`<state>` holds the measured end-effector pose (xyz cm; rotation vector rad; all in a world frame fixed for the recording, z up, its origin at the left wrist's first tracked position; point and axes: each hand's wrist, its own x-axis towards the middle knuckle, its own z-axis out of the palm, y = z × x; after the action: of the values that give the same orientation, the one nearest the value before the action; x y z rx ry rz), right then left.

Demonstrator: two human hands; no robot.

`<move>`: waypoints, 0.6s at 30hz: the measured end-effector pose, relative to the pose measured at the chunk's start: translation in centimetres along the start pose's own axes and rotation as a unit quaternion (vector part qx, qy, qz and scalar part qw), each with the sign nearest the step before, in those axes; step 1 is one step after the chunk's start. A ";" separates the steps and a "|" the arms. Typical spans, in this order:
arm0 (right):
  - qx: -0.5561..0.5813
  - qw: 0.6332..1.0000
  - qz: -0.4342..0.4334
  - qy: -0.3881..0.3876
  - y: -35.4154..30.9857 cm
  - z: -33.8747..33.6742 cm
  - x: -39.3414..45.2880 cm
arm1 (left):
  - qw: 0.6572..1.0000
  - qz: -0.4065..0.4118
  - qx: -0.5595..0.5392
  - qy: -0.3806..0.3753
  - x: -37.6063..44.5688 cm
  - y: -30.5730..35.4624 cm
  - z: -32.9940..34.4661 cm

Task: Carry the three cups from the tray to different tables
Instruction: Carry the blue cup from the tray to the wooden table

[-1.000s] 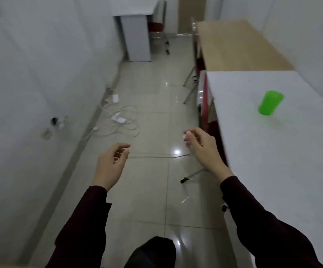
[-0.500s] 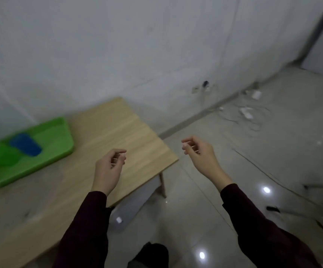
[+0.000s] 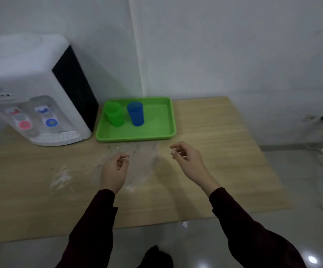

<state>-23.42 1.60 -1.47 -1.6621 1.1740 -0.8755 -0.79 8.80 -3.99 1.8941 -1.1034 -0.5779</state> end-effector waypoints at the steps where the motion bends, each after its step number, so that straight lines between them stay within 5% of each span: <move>1: 0.000 1.000 -0.001 -0.008 0.0 1.7 1.5 | 1.000 -0.011 0.024 0.006 1.3 -1.2 0.0; 6: -0.003 0.999 0.022 -0.035 1.1 8.1 8.0 | 0.988 -0.088 0.123 -0.011 6.3 -6.0 2.6; 18: 0.022 0.992 0.117 -0.031 5.6 14.1 22.8 | 0.952 -0.053 0.300 -0.014 10.2 -11.0 8.0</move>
<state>-5.68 -17.18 -10.46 -1.4706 1.2668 -0.6924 3.79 -0.74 -17.34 2.4831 -1.3010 -0.3469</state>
